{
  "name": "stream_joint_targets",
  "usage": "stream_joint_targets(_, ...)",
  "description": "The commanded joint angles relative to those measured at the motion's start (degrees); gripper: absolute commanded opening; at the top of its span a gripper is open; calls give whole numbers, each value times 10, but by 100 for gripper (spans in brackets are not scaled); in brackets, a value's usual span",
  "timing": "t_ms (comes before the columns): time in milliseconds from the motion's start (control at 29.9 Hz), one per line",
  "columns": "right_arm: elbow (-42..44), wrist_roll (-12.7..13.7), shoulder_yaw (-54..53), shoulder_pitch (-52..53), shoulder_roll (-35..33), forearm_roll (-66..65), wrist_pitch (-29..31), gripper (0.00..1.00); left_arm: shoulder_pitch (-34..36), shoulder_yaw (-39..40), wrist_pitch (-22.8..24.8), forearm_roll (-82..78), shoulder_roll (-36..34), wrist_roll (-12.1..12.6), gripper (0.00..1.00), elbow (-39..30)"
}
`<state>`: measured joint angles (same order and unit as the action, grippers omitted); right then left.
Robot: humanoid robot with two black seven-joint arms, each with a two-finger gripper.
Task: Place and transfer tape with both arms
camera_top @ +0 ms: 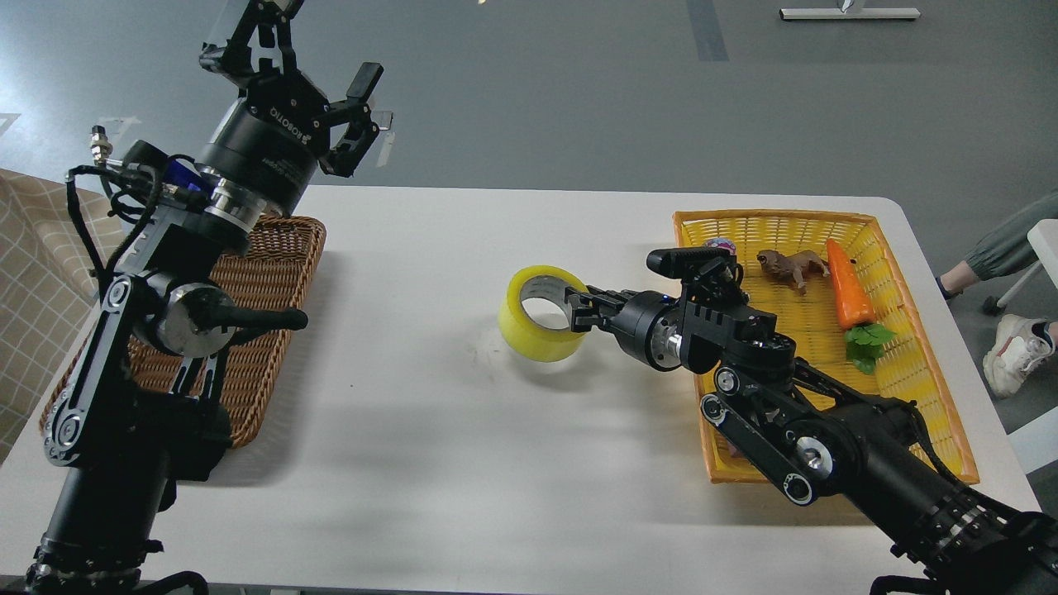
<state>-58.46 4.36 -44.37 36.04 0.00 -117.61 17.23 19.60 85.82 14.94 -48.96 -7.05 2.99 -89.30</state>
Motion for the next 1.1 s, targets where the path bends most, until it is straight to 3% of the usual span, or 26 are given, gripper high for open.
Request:
stream_joint_targets(0, 0, -1, 0, -2, 0, 14, -6, 31, -1, 0, 0, 0, 2, 0, 98, 0)
stream_joint_targets(201, -1, -1, 1, -4, 0, 26, -11, 32, -1, 0, 2, 0, 1, 0, 98, 0)
stream_joint_targets(468, -4, -1, -11, 0, 0, 51, -73, 67, -1, 0, 2, 4, 1, 1, 98, 0)
stream_joint_targets(568, -13, 0, -26, 3, 0, 55, -90, 72, 0, 0, 2, 4, 0, 0, 98, 1)
stream_joint_targets(702, -54, 0, -73, 5, 0, 87, -108, 95, 0, 0, 2, 4, -5, 0, 98, 0)
stream_joint_targets(969, -127, -1, -185, 0, 0, 203, -108, 100, 0, 0, -1, 4, -2, 0, 98, 1)
stream_joint_targets(1070, -211, -1, -211, -30, 0, 298, -108, 100, 1, 0, -2, 5, -2, -1, 98, 1)
